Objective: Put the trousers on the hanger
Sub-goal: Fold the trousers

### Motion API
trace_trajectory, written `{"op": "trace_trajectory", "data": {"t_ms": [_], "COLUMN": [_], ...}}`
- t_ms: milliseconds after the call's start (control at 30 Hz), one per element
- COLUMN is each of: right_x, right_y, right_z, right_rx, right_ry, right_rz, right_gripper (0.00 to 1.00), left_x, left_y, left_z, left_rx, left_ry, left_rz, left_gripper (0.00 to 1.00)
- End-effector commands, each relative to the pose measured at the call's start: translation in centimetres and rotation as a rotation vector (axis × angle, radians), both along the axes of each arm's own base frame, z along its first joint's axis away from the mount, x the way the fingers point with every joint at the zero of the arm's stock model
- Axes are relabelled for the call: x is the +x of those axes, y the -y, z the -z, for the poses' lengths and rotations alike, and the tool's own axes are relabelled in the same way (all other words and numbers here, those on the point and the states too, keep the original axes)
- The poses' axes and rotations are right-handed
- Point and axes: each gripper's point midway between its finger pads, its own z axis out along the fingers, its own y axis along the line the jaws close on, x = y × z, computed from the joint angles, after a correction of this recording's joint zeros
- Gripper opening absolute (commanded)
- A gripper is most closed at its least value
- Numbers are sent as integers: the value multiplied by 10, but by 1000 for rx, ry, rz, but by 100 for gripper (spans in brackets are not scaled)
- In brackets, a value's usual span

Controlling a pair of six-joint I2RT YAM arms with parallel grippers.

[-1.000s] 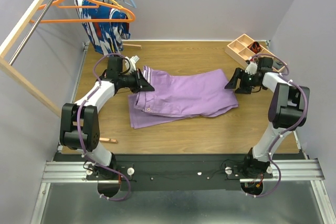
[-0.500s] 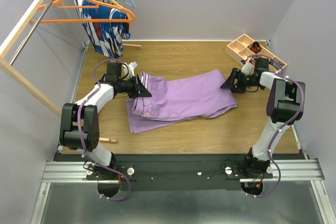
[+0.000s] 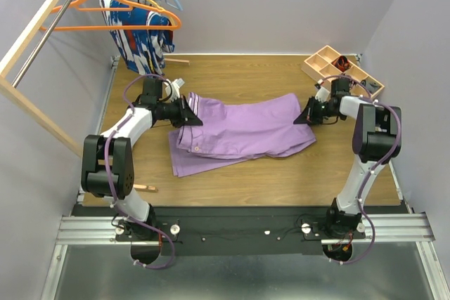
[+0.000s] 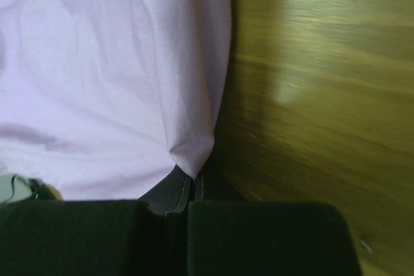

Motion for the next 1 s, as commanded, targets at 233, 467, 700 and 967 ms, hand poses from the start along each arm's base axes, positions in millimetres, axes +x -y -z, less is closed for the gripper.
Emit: {"op": "trace_trajectory", "data": {"t_ms": [233,467,700,967], "right_x": [8,-1,2,3], "right_y": [101,122,116,118], "right_z": [-4,-3,-3,-5], "right_rx": [-445,-542,-513,-521], "right_ry": [-60,-90,-93,-89], "right_rz": [428,521,501,508], "right_gripper": [1,1,1,1], "left_x": [27,-2,-8,-18], "left_y": [4,3,-13,-35], "left_z": [-49,-49,-22,32], "left_rx": [-54,-80,-21,74], "left_ry": [71,19,23,-58], "left_rz": [-18,-72,-108,-120], "left_gripper": [0,0,0,0]}}
